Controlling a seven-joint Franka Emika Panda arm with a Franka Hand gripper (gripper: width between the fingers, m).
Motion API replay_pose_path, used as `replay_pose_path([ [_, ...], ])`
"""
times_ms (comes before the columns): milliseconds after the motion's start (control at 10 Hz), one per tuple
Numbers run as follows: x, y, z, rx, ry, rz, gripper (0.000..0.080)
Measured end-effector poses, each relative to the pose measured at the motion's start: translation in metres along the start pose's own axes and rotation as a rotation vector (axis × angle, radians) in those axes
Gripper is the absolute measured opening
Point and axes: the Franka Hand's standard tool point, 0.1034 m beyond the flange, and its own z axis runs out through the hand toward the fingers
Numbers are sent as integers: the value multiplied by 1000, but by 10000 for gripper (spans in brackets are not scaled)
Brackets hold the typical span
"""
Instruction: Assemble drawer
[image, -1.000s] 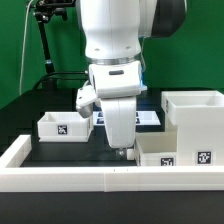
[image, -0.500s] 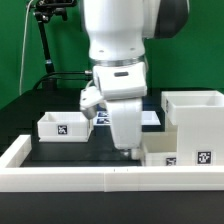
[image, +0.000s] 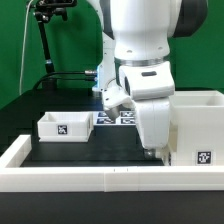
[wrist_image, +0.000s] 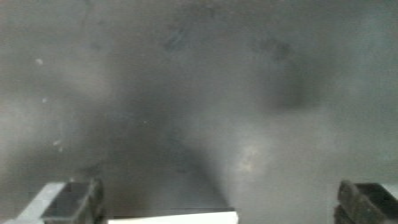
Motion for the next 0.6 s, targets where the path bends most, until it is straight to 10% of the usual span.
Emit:
replay_pose_path([
  [300,-6,1,-3,-6,-4,45,649],
  [600,-50,-23,-6,1,-13,97,649],
])
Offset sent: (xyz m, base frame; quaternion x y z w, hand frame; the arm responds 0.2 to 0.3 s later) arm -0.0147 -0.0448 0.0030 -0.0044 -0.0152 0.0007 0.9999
